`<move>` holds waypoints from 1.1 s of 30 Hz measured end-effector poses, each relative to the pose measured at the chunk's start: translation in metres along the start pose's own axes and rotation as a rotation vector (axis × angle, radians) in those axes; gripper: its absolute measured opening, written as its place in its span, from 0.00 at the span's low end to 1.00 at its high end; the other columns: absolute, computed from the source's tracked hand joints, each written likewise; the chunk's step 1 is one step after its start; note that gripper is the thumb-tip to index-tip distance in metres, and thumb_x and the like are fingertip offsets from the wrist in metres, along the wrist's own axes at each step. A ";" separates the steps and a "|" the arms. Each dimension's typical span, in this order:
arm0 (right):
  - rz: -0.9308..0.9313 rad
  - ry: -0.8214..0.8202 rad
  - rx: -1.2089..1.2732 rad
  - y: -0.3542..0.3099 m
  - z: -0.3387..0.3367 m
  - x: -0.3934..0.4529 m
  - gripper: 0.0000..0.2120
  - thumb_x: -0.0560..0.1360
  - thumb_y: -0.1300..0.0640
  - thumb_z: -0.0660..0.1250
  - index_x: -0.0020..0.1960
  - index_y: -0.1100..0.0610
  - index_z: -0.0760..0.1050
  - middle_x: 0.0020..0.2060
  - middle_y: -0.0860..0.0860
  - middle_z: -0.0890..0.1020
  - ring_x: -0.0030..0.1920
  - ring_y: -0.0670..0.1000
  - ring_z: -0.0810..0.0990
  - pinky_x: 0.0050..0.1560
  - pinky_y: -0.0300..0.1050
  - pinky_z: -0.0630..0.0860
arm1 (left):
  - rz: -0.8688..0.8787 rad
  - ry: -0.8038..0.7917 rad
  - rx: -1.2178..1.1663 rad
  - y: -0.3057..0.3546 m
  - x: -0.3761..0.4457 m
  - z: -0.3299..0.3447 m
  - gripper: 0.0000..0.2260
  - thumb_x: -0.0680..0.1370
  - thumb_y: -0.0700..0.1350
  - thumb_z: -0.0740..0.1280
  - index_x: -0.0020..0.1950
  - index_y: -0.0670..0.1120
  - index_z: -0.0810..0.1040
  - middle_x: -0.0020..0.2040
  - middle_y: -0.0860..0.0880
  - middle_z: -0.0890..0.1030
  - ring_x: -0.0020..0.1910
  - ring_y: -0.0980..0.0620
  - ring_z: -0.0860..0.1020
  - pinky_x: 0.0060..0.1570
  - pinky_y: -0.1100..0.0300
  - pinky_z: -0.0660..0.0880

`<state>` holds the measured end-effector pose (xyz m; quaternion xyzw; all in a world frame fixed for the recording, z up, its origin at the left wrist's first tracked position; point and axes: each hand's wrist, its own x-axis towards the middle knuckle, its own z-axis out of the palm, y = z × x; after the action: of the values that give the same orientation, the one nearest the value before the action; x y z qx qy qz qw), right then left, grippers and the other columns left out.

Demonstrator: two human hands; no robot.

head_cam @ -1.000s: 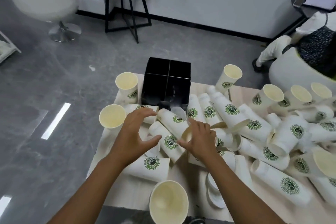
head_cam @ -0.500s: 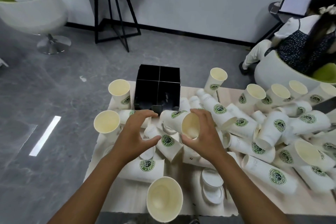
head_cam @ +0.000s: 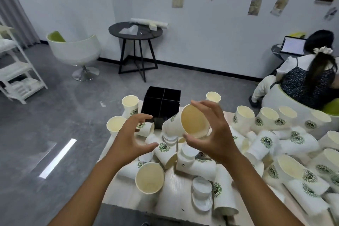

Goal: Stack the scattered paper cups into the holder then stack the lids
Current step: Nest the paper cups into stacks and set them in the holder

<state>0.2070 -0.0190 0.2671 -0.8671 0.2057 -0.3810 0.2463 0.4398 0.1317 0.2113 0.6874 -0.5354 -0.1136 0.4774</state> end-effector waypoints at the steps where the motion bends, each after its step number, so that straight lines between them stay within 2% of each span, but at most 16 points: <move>1: -0.008 -0.003 0.022 -0.006 -0.006 -0.004 0.41 0.64 0.48 0.80 0.75 0.48 0.70 0.66 0.45 0.72 0.69 0.48 0.71 0.70 0.40 0.69 | -0.002 0.012 -0.004 0.010 -0.009 -0.002 0.36 0.66 0.45 0.84 0.69 0.60 0.72 0.69 0.58 0.76 0.70 0.51 0.74 0.61 0.58 0.75; 3: -0.024 -0.018 0.063 -0.015 -0.014 -0.011 0.43 0.64 0.48 0.81 0.76 0.47 0.68 0.68 0.43 0.73 0.69 0.46 0.71 0.69 0.41 0.70 | -0.003 0.028 -0.006 0.030 -0.026 -0.006 0.37 0.66 0.45 0.85 0.70 0.59 0.72 0.69 0.58 0.76 0.70 0.51 0.74 0.62 0.57 0.75; 6: -0.040 -0.047 0.123 -0.028 -0.018 -0.024 0.45 0.64 0.46 0.82 0.76 0.42 0.65 0.69 0.37 0.72 0.68 0.45 0.72 0.67 0.49 0.73 | -0.022 0.056 0.024 0.054 -0.050 -0.010 0.37 0.66 0.46 0.85 0.70 0.60 0.72 0.69 0.60 0.75 0.70 0.53 0.74 0.63 0.54 0.75; 9: -0.053 -0.077 0.181 -0.038 -0.016 -0.037 0.43 0.64 0.46 0.81 0.75 0.45 0.67 0.69 0.37 0.73 0.69 0.46 0.72 0.68 0.53 0.73 | -0.055 0.077 0.034 0.073 -0.075 -0.015 0.38 0.65 0.48 0.85 0.70 0.63 0.71 0.69 0.62 0.74 0.69 0.55 0.74 0.64 0.54 0.75; 11: -0.058 -0.104 0.209 -0.043 -0.013 -0.044 0.43 0.64 0.46 0.81 0.75 0.45 0.68 0.70 0.38 0.74 0.69 0.46 0.72 0.69 0.51 0.72 | -0.061 0.077 0.041 0.082 -0.090 -0.017 0.38 0.66 0.47 0.85 0.70 0.64 0.71 0.69 0.61 0.75 0.70 0.55 0.74 0.64 0.53 0.75; 14: -0.075 -0.143 0.222 -0.049 -0.006 -0.053 0.43 0.65 0.46 0.82 0.75 0.45 0.68 0.70 0.37 0.74 0.69 0.44 0.71 0.69 0.42 0.70 | -0.072 0.095 0.045 0.090 -0.108 -0.021 0.39 0.65 0.46 0.85 0.71 0.61 0.71 0.70 0.59 0.75 0.69 0.54 0.75 0.64 0.51 0.77; 19: -0.085 -0.162 0.251 -0.054 0.008 -0.060 0.41 0.65 0.43 0.81 0.74 0.50 0.70 0.70 0.36 0.72 0.68 0.45 0.71 0.67 0.32 0.66 | -0.110 0.123 0.079 0.096 -0.122 -0.026 0.39 0.65 0.48 0.86 0.70 0.64 0.70 0.68 0.62 0.75 0.69 0.57 0.74 0.64 0.56 0.77; 22: -0.068 -0.175 0.254 -0.053 0.016 -0.057 0.42 0.65 0.41 0.79 0.75 0.50 0.69 0.70 0.39 0.74 0.67 0.46 0.71 0.66 0.32 0.67 | -0.125 0.124 0.084 0.096 -0.122 -0.026 0.40 0.65 0.49 0.86 0.71 0.63 0.70 0.68 0.64 0.74 0.68 0.59 0.74 0.63 0.58 0.77; 27: -0.021 -0.221 0.301 -0.050 0.034 -0.055 0.41 0.65 0.44 0.80 0.74 0.41 0.67 0.67 0.31 0.71 0.68 0.45 0.70 0.65 0.30 0.66 | -0.143 0.137 0.076 0.090 -0.119 -0.027 0.40 0.65 0.50 0.86 0.71 0.63 0.69 0.68 0.62 0.75 0.69 0.57 0.74 0.63 0.57 0.77; 31: 0.036 -0.309 0.296 -0.044 0.053 -0.055 0.43 0.65 0.44 0.81 0.75 0.40 0.65 0.67 0.38 0.73 0.68 0.44 0.68 0.64 0.28 0.64 | -0.162 0.144 0.063 0.080 -0.118 -0.032 0.40 0.65 0.51 0.86 0.71 0.62 0.69 0.69 0.61 0.75 0.69 0.57 0.75 0.63 0.57 0.77; 33: 0.048 -0.368 0.268 -0.039 0.067 -0.057 0.45 0.66 0.46 0.82 0.77 0.41 0.64 0.68 0.37 0.71 0.69 0.44 0.65 0.65 0.32 0.65 | -0.169 0.140 0.054 0.073 -0.117 -0.034 0.40 0.65 0.51 0.86 0.71 0.63 0.69 0.69 0.62 0.75 0.69 0.57 0.74 0.63 0.57 0.77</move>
<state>0.2288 0.0611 0.2185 -0.8763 0.1254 -0.2345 0.4018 0.3695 0.2508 0.2439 0.7491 -0.4438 -0.0908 0.4834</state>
